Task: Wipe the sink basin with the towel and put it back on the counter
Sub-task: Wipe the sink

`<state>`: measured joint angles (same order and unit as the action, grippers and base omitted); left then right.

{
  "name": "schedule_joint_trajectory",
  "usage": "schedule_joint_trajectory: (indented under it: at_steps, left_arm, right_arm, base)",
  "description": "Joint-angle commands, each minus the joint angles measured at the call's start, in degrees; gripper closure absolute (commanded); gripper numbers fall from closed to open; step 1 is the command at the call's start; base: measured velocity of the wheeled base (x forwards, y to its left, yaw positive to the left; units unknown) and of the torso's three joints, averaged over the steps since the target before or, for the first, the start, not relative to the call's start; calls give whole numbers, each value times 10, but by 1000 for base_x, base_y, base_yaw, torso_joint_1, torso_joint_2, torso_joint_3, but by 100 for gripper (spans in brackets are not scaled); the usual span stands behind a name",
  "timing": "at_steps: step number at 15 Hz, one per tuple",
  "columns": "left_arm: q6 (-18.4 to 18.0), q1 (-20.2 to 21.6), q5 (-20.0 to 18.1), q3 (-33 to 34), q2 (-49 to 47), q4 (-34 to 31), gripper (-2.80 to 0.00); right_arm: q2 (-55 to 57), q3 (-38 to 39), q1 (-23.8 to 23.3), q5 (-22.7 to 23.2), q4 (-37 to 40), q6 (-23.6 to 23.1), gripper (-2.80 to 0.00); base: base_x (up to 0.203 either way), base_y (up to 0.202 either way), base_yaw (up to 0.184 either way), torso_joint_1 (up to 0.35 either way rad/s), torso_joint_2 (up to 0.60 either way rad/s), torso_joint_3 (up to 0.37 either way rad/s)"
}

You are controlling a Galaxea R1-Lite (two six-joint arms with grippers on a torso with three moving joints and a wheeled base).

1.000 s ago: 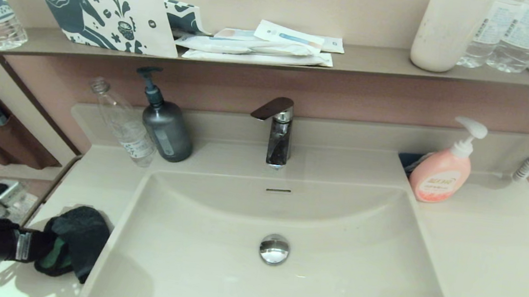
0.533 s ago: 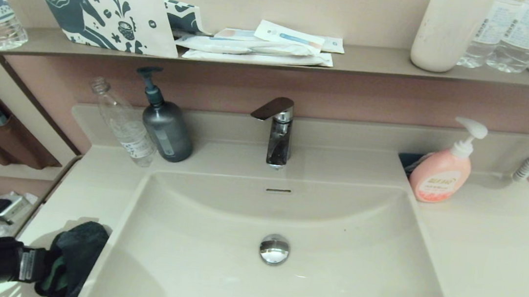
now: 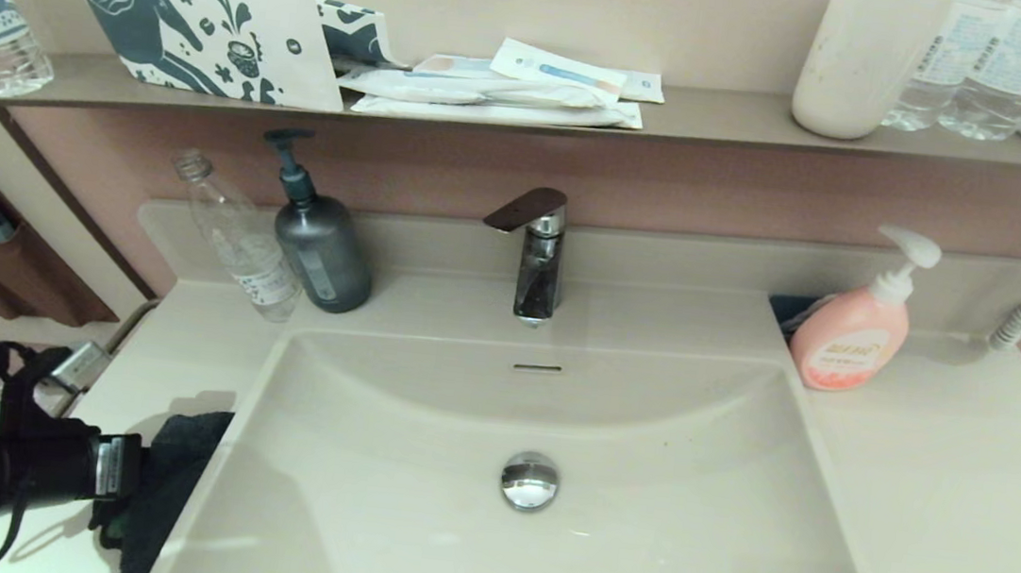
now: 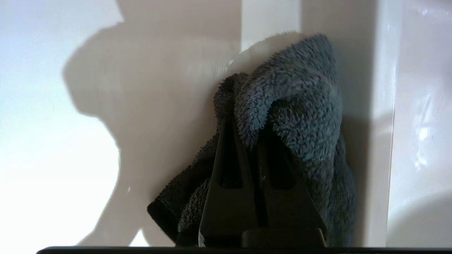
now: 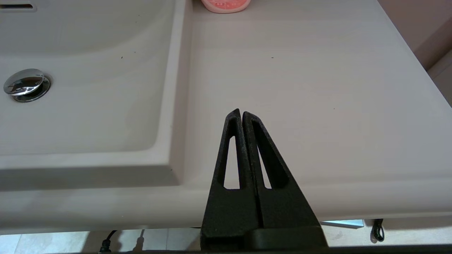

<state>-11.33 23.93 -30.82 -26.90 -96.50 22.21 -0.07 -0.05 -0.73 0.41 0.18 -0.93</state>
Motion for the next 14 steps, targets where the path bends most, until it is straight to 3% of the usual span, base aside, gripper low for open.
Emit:
schedule_joint_trajectory:
  at_steps: [1, 9, 14]
  left_arm:
    - [0, -2, -2, -14, -20, 2, 0]
    - [3, -10, -2, -110, -86, 3, 0]
    - [71, -43, 7, -173, -105, 4, 0]
  right_arm:
    - [1, 0, 0, 0, 0, 0, 0]
    - [1, 0, 0, 0, 0, 0, 0]
    - [1, 0, -1, 0, 0, 0, 0]
  base:
    - [0, 0, 0, 0, 0, 0]
    - [0, 0, 0, 0, 0, 0]
    - [0, 0, 0, 0, 0, 0]
